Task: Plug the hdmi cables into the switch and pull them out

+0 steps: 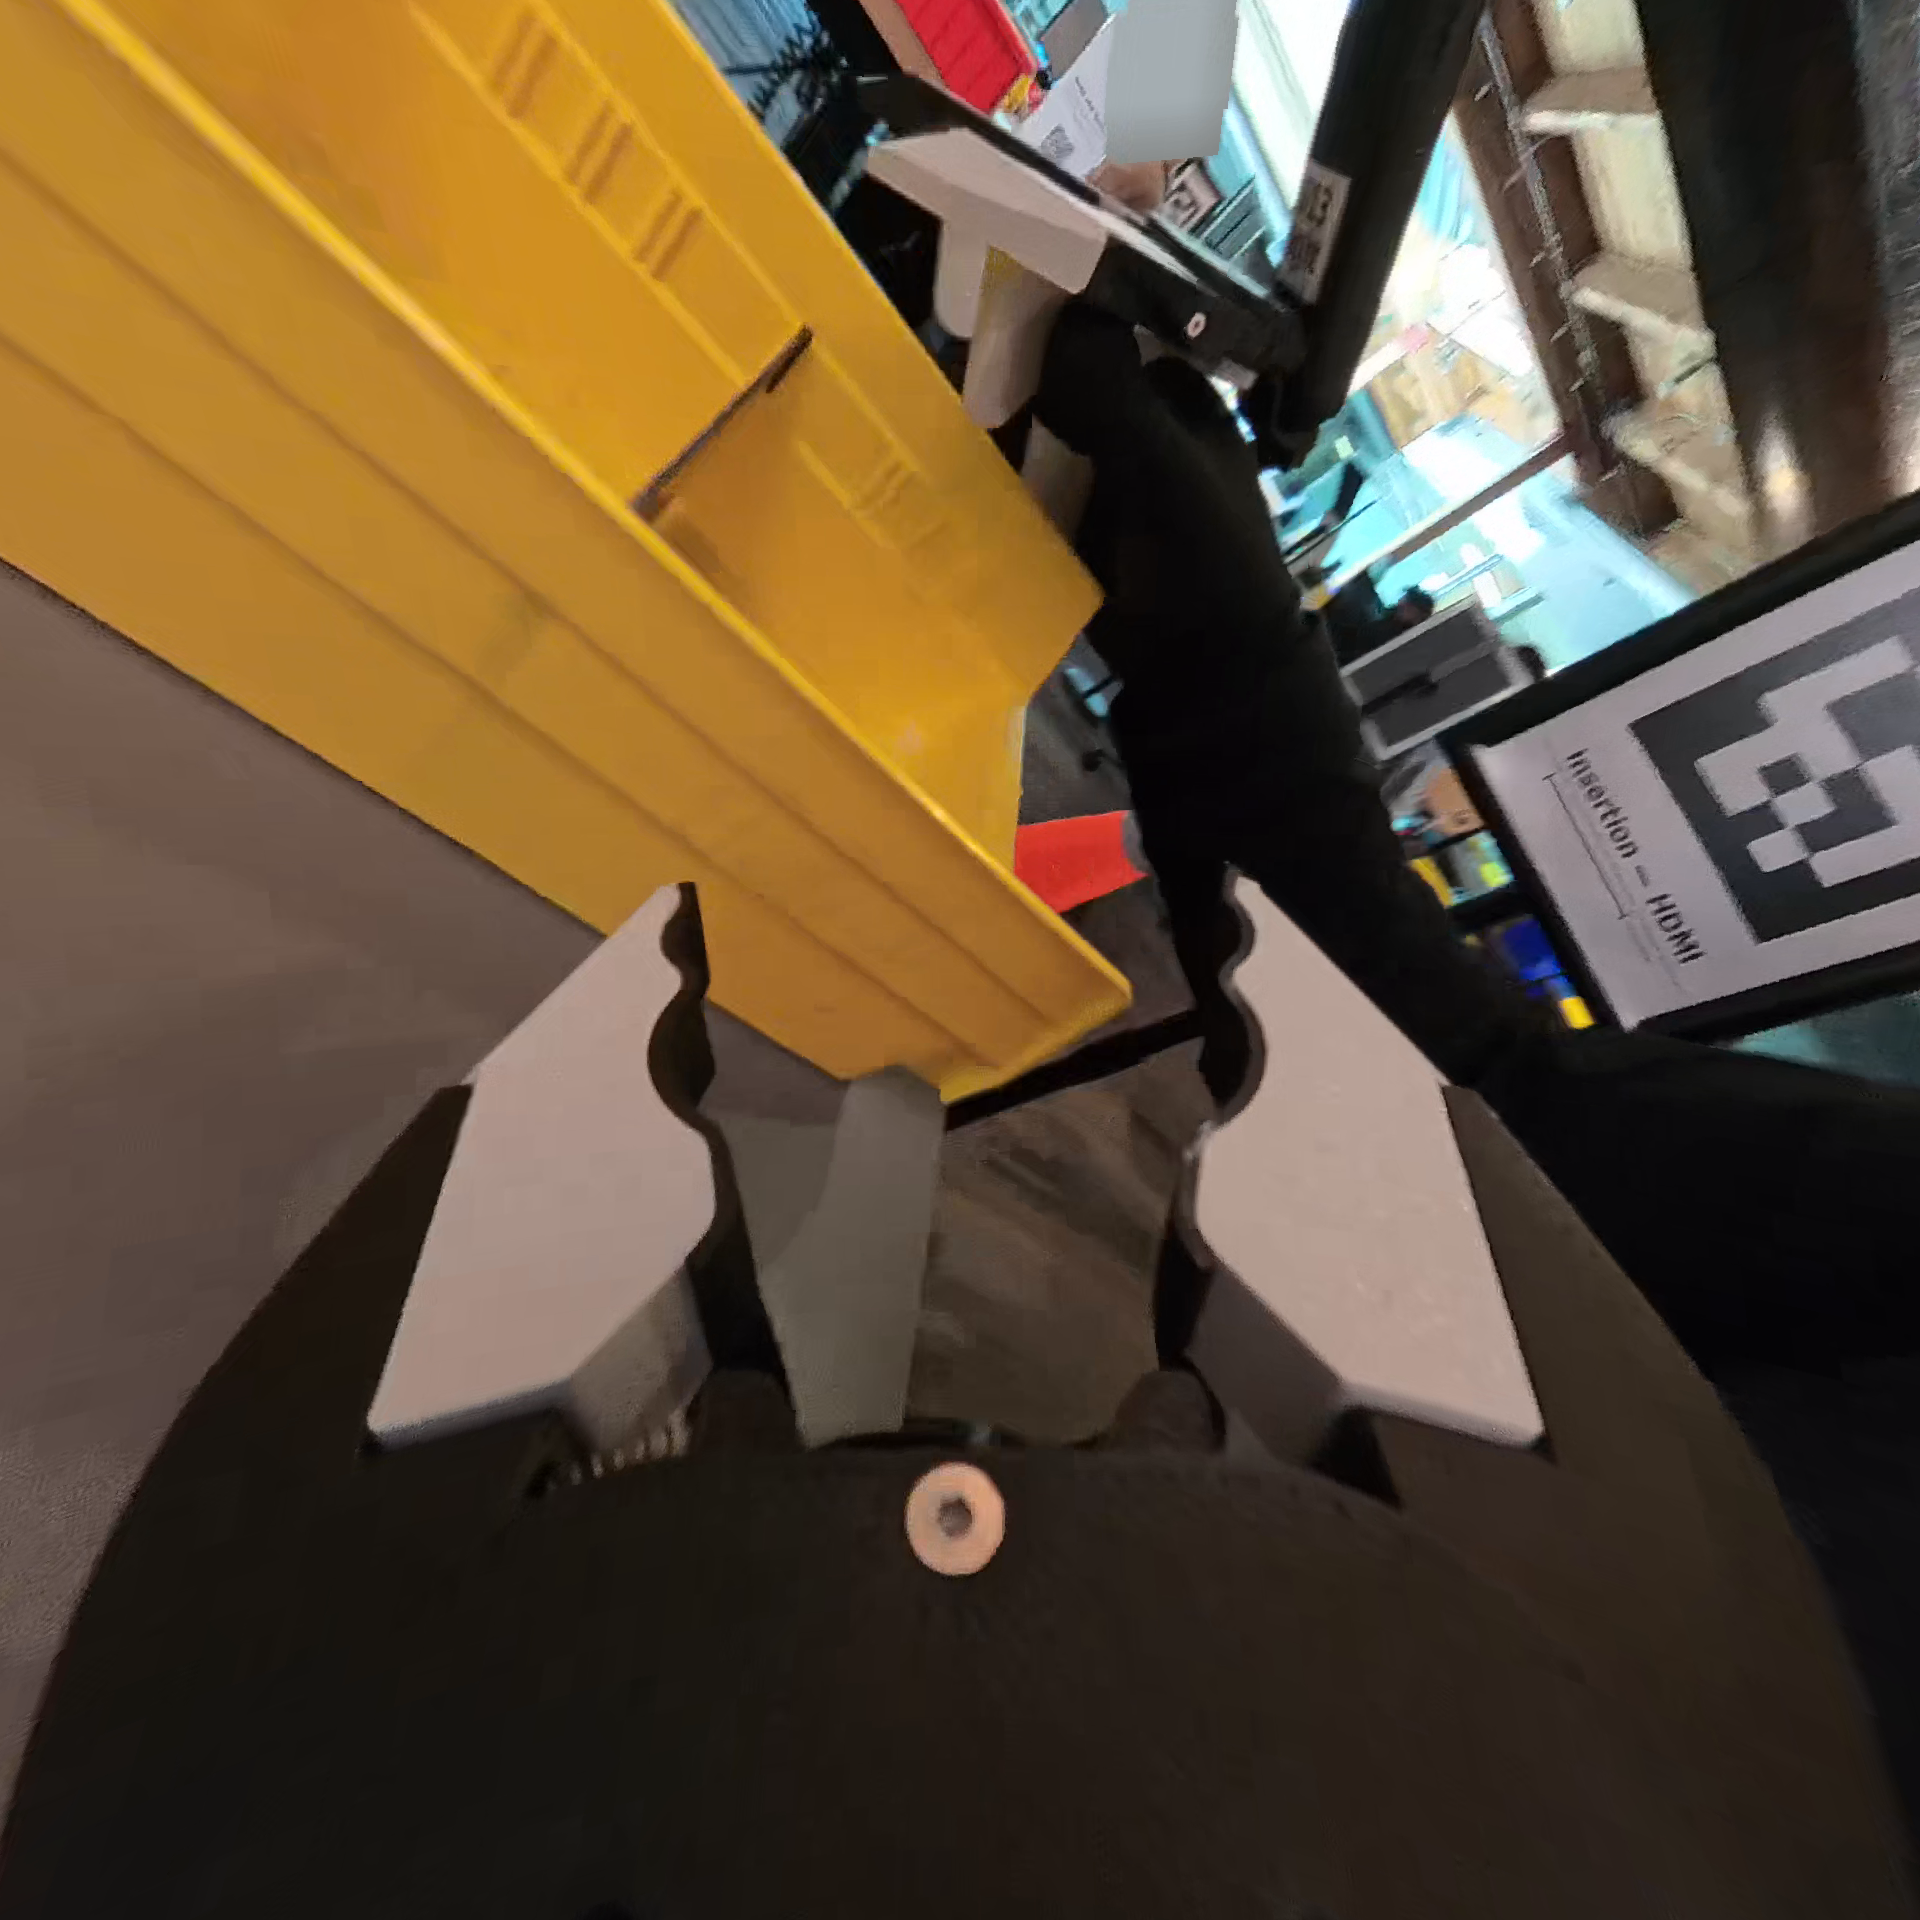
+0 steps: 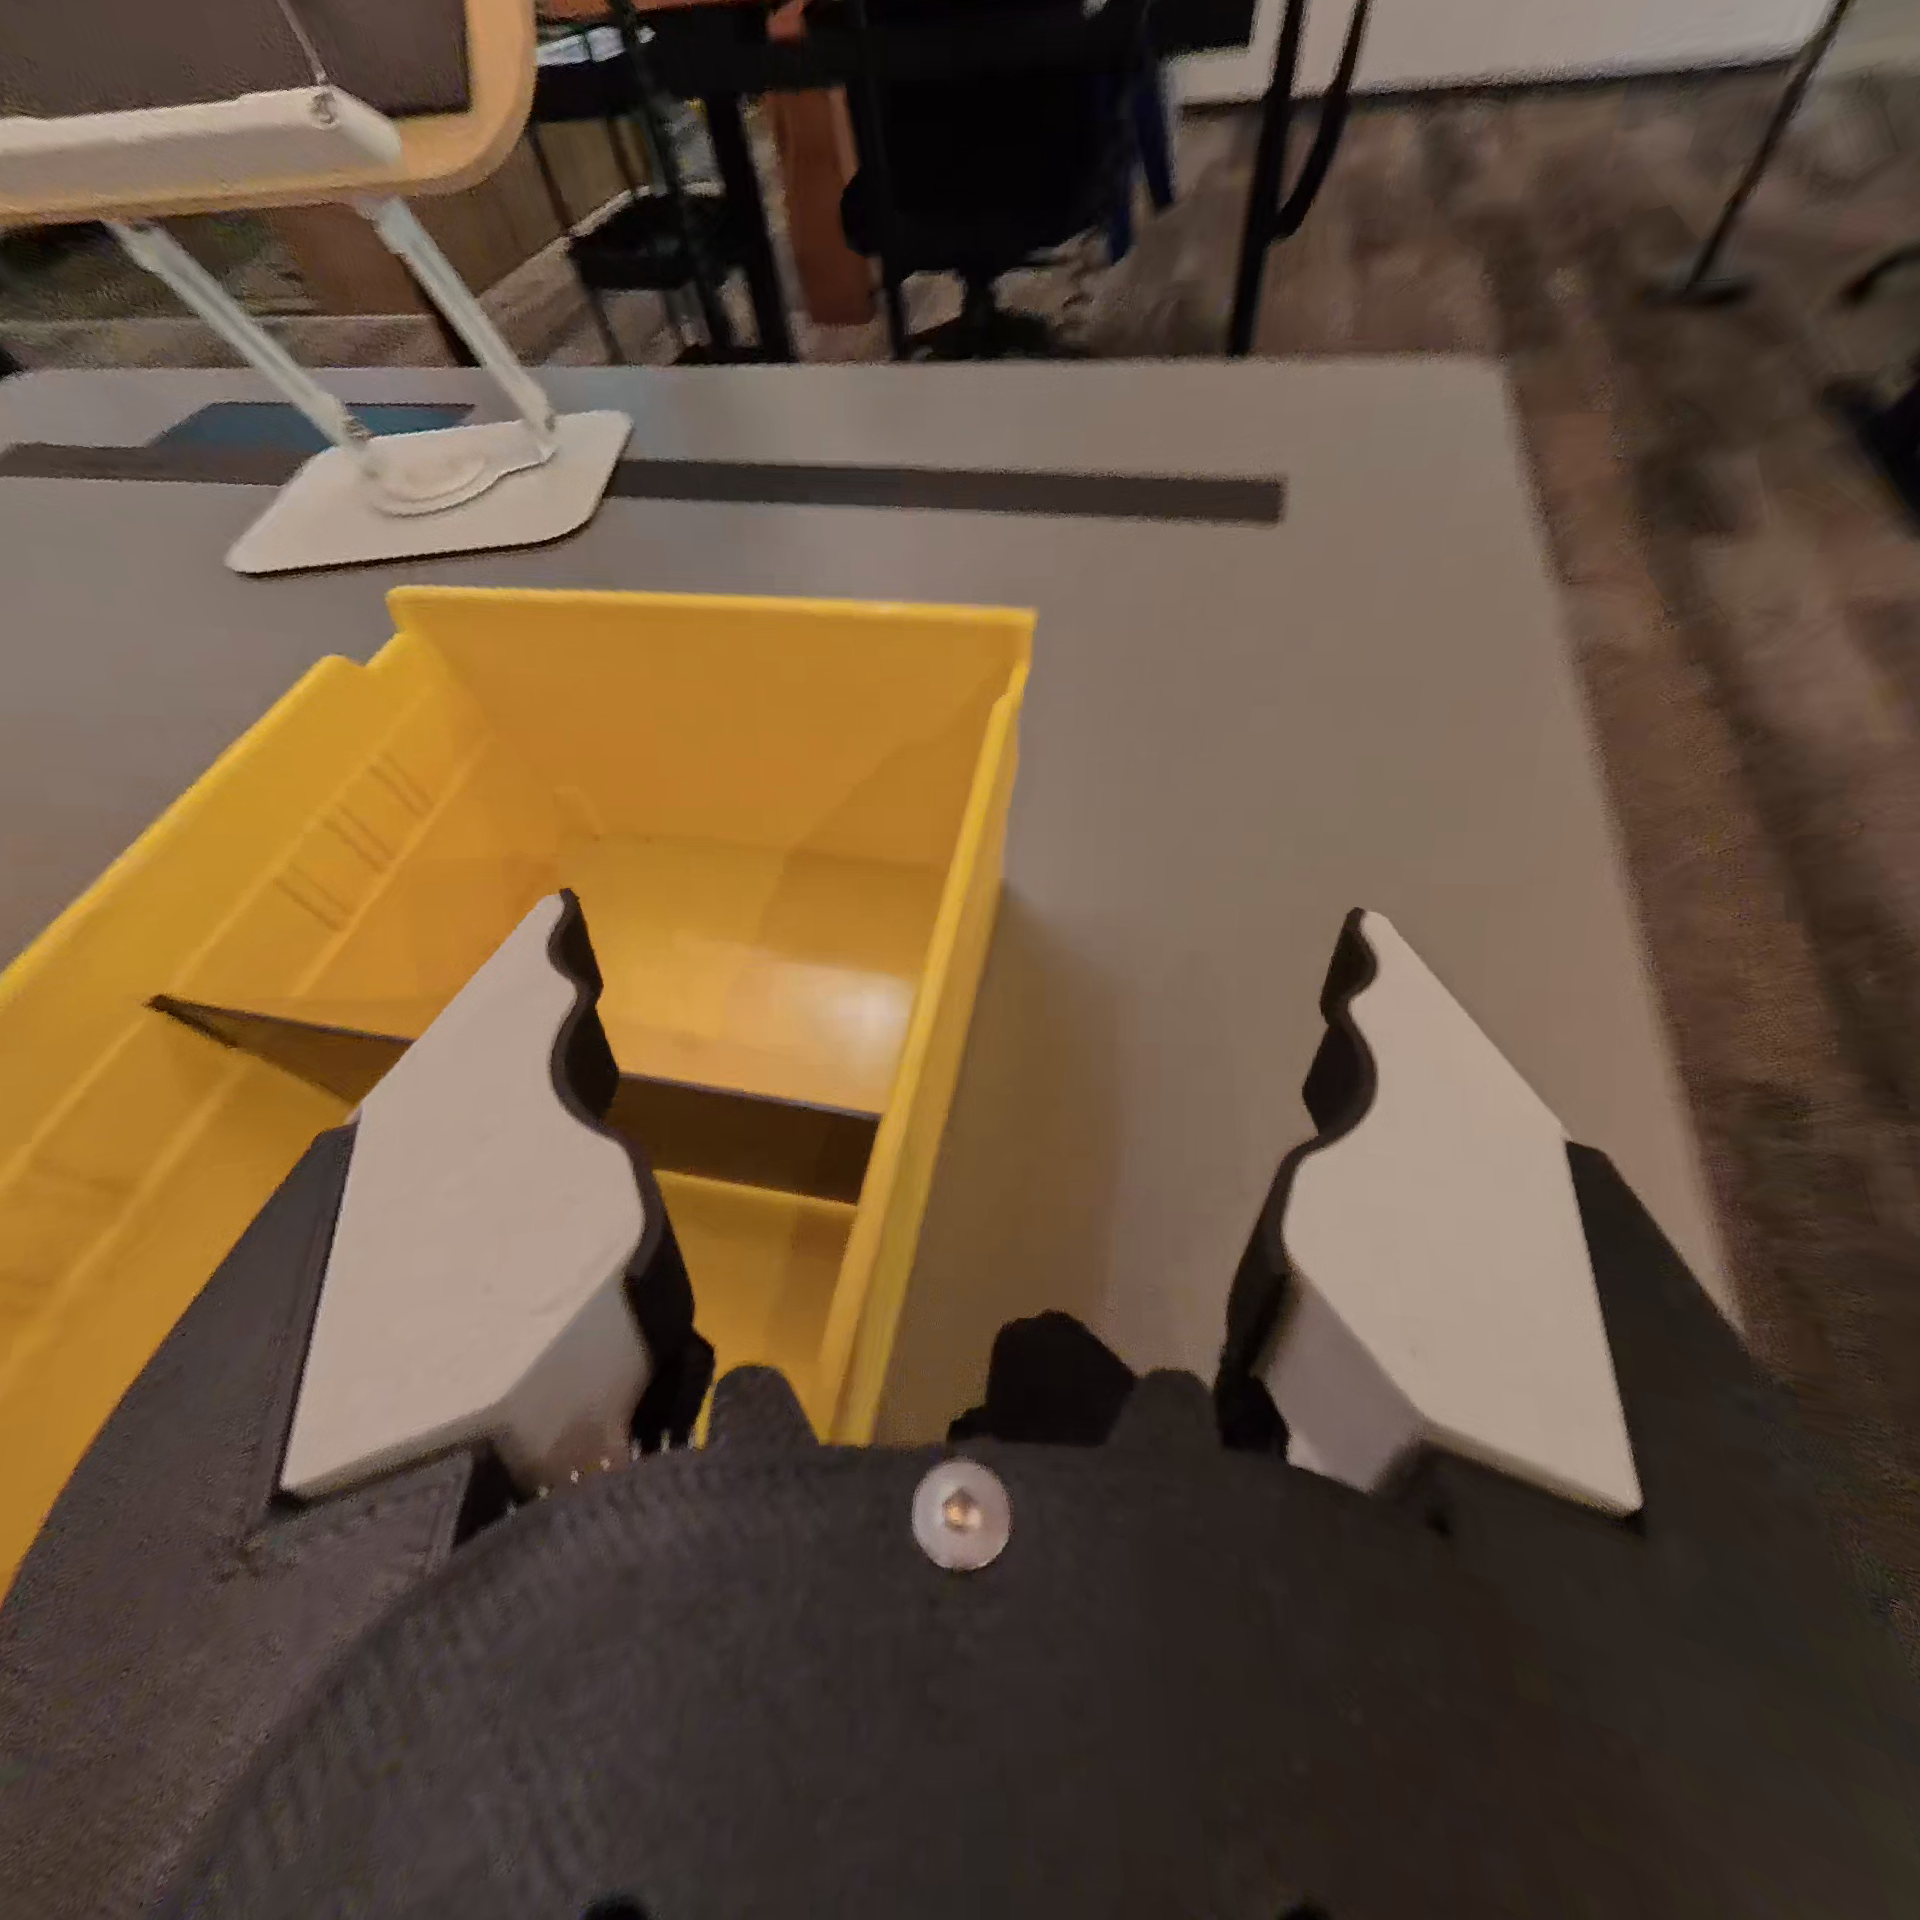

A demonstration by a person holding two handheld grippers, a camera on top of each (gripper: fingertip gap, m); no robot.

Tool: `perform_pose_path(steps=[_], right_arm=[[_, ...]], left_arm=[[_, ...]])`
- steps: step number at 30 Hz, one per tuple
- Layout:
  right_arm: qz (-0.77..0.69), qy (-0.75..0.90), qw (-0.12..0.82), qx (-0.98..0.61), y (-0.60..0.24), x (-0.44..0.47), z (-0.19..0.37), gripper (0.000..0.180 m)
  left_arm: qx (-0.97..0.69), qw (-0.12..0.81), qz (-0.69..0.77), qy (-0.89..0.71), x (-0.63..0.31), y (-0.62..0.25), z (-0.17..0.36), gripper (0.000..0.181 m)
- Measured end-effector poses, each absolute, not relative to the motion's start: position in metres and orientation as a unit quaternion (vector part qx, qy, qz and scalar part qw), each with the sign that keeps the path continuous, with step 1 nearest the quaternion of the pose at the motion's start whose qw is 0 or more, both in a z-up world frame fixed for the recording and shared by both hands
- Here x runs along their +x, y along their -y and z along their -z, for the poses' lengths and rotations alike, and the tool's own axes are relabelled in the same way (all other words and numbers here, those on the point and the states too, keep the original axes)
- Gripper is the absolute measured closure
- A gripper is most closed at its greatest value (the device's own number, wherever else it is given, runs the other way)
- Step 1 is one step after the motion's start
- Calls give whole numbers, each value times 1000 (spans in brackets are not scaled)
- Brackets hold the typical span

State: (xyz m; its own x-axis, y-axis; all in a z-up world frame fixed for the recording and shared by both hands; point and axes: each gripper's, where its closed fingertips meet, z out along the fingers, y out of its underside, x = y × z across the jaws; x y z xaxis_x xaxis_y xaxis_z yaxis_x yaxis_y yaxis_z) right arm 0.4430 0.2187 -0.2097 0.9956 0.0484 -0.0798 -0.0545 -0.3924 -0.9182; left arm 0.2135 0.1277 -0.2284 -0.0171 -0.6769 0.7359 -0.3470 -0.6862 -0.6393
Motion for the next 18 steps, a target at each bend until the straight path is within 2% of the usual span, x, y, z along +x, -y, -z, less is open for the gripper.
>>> perform_pose_path(steps=[4, 7, 13, 18], right_arm=[[86, 45, 580, -809, -207, 447, 163, 45], [120, 87, 590, -794, -203, 420, 131, 46], [59, 164, 636, -752, -207, 315, 79, 53], [-60, 214, 632, -742, -215, 206, 81, 55]], left_arm=[[-696, 246, 542, -403, 150, -164, 193, 85], [-712, 327, 478, -397, 85, -203, 165, 87], [-758, 428, 327, -368, -49, -261, 136, 91], [-803, 458, 205, -321, -160, -288, 140, 92]])
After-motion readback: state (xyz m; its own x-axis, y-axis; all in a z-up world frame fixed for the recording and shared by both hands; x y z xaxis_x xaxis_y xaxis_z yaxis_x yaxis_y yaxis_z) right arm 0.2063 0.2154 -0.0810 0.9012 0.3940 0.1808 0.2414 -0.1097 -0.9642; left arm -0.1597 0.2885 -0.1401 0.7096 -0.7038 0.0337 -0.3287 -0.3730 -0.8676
